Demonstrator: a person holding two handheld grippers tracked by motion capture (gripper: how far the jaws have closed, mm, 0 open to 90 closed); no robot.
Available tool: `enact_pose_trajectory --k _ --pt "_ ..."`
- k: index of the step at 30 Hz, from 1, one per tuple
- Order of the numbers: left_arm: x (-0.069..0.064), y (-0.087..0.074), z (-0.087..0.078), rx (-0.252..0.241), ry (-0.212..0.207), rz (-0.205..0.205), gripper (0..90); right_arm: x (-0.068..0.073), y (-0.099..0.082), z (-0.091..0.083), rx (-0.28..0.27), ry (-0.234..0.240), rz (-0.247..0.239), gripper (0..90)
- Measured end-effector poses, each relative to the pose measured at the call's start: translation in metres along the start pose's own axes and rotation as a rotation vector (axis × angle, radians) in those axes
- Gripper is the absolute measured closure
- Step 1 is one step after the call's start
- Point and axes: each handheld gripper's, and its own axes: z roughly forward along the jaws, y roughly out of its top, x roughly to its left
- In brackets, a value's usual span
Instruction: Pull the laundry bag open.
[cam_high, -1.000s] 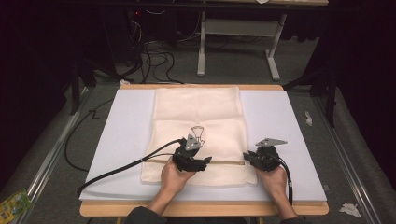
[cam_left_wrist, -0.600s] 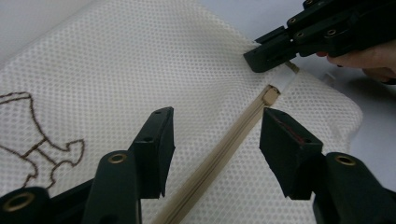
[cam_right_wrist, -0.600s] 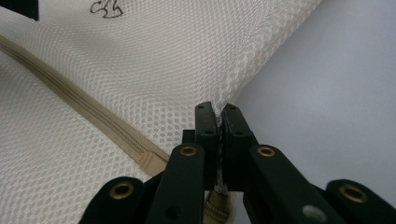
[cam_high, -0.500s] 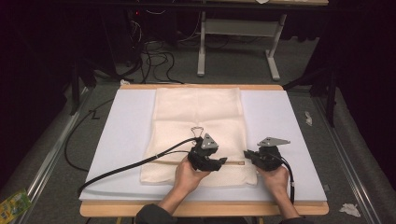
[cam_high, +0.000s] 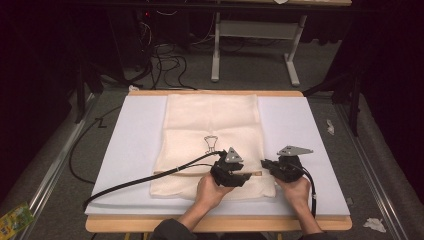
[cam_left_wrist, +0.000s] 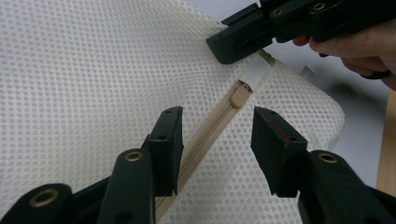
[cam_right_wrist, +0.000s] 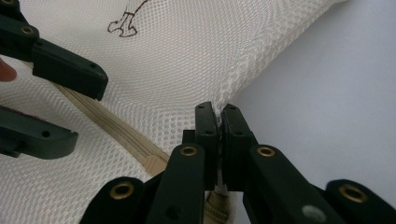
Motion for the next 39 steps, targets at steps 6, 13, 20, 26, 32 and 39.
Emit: enact_pose_trajectory --k 6,13,20,26,32,39 --pt "0.0 -0.002 0.009 -0.002 -0.02 -0.025 58.5 0.001 0.003 -0.003 -0.011 0.007 0.0 88.3" --pt "-0.002 -0.004 0.011 -0.013 -0.017 -0.036 58.8 0.003 0.008 -0.006 -0.025 0.015 -0.007 88.4" --pt "-0.006 -0.006 0.014 -0.027 -0.044 -0.031 64.0 0.006 0.01 -0.008 -0.028 0.017 -0.011 88.5" --pt "-0.004 -0.005 0.018 -0.03 -0.044 -0.047 65.1 0.01 0.013 -0.009 -0.039 0.029 -0.022 88.5" --pt "-0.008 -0.001 0.027 -0.013 -0.051 -0.022 68.3 0.013 0.015 -0.008 -0.037 0.044 -0.028 88.7" --pt "-0.006 0.0 0.028 -0.022 -0.082 -0.046 68.1 0.013 0.015 -0.008 -0.043 0.047 -0.028 88.7"
